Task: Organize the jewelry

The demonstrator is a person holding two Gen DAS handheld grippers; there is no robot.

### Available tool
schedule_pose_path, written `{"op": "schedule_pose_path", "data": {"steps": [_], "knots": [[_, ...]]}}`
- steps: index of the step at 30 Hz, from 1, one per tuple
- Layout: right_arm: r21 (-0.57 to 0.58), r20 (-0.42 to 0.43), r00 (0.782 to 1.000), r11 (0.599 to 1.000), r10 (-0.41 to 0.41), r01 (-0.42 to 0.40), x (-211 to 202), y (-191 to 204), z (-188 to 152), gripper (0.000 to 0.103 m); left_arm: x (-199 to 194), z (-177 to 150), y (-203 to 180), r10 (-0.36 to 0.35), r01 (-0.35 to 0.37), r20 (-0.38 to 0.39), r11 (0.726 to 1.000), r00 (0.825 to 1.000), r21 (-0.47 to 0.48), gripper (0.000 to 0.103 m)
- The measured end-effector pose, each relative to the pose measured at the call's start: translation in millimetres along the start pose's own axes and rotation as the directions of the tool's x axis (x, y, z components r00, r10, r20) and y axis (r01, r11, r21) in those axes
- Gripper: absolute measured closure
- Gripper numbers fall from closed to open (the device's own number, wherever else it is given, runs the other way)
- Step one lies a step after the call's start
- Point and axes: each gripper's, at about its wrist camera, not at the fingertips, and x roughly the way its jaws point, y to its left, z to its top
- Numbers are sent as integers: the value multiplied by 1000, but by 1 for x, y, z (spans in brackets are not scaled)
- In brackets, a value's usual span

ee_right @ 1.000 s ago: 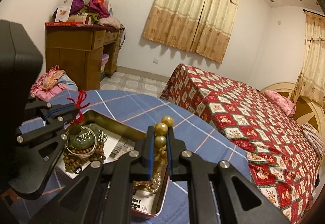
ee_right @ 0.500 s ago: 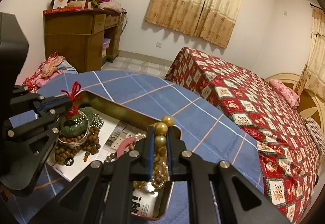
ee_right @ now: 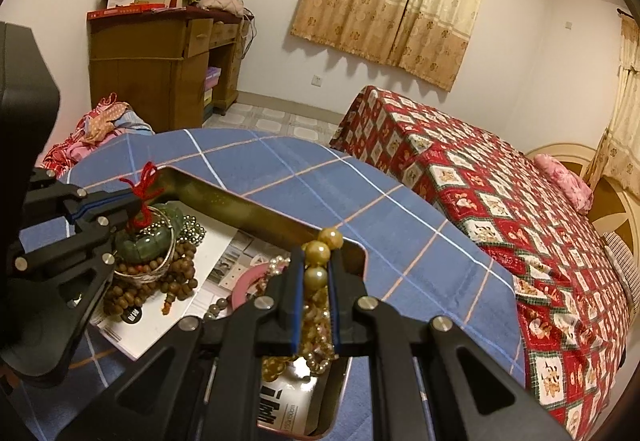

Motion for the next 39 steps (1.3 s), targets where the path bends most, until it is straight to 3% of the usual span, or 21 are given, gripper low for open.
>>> {"op": "schedule_pose_path", "data": {"steps": [8, 9, 10, 11, 12, 13, 14, 15, 16, 17, 18, 28, 39], "knots": [[-12, -8, 1000, 1000, -6, 6, 2, 0, -1, 90, -4, -2, 0, 1, -1, 7, 1000, 1000, 3, 102], [-12, -4, 1000, 1000, -11, 11, 1, -1, -2, 81, -6, -1, -1, 18, -18, 3, 1000, 1000, 8, 102], [-9, -1, 1000, 1000, -13, 13, 0, -2, -3, 61, -7, -1, 0, 29, -29, 1, 1000, 1000, 7, 102], [0, 13, 1000, 1000, -20, 20, -4, -4, -4, 51, -9, -1, 0, 31, -31, 2, 1000, 1000, 3, 102], [5, 25, 999, 1000, -29, 29, -6, -6, -5, 42, -13, 0, 3, 27, -27, 4, 1000, 1000, -6, 100], [8, 34, 999, 999, -42, 42, -10, -7, -6, 42, -17, -1, 5, 30, -30, 7, 1000, 1000, -9, 97], [12, 37, 998, 999, -46, 45, -15, -9, -8, 42, -20, -1, 7, 43, -43, 9, 999, 999, -12, 91], [16, 38, 998, 999, -43, 43, -17, -10, -7, 42, -25, -3, 10, 57, -56, 13, 998, 998, -21, 66], [20, 44, 998, 999, -48, 47, -22, -12, -9, 42, -29, -4, 13, 69, -68, 21, 997, 997, -30, 29], [21, 50, 997, 998, -58, 57, -26, -12, -9, 42, -36, -6, 17, 91, -89, 40, 995, 995, -42, 15], [22, 56, 996, 998, -66, 65, -31, -13, -10, 41, -44, -9, 21, 113, -109, 76, 993, 991, -54, 10], [57, 120, 990, 996, -75, 69, -70, -23, -11, 34, -84, -19, 33, 113, -102, 113, 990, 987, -96, 10], [75, 158, 985, 995, -70, 58, -85, -26, -15, 33, -105, -28, 29, 130, -119, 135, 989, 982, -86, 10]]}}
